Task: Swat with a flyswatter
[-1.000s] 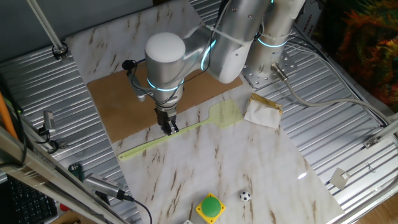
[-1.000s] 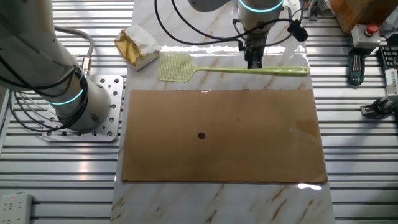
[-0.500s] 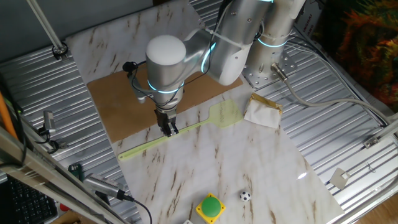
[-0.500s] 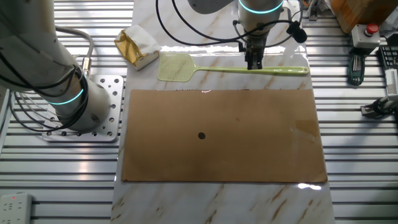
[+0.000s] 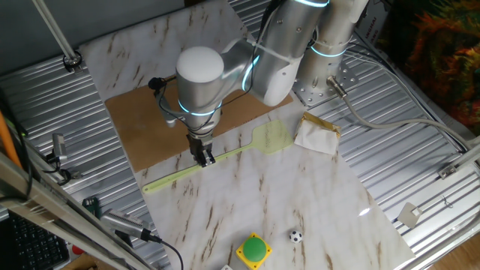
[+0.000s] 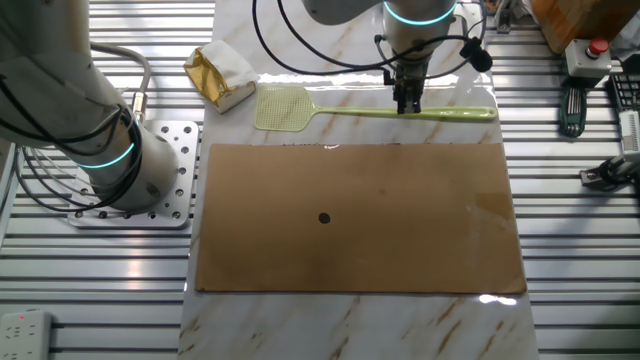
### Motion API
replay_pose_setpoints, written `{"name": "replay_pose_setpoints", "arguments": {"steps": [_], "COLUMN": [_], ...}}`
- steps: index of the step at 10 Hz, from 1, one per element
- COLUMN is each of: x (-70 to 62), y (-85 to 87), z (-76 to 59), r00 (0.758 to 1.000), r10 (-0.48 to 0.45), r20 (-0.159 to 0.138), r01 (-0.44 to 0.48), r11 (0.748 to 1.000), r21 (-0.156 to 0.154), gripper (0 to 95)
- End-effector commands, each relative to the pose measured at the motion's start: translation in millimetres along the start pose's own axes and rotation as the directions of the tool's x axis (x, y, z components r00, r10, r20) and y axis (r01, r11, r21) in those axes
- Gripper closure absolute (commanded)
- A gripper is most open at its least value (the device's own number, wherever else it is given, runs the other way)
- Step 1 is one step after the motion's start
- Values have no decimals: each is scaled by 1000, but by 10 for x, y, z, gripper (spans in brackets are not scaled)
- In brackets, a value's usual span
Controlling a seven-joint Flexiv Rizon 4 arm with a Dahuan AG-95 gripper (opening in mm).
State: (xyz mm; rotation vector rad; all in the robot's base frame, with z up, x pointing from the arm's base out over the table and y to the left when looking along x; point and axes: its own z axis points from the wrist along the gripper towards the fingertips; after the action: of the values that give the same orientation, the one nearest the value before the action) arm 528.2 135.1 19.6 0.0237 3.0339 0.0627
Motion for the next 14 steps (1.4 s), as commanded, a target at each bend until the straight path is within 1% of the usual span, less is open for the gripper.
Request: {"name": "replay_pose_setpoints", "arguments": {"steps": [1, 7, 8, 9, 10, 14], "x": [13, 13, 13, 13, 13, 13], "y": [-6, -6, -6, -6, -6, -6], "z": [-22, -22, -22, -22, -22, -22], "r00": [1000, 1000, 1000, 1000, 1000, 1000], "r10": [0, -2, -14, -22, -24, -26], "r20": [-1, -4, -2, -1, -2, 0], "r01": [0, 2, 14, 22, 24, 26], "r11": [1000, 1000, 1000, 1000, 1000, 1000], "r21": [0, 1, 3, 4, 6, 7], "gripper": [950, 950, 760, 760, 570, 570]}}
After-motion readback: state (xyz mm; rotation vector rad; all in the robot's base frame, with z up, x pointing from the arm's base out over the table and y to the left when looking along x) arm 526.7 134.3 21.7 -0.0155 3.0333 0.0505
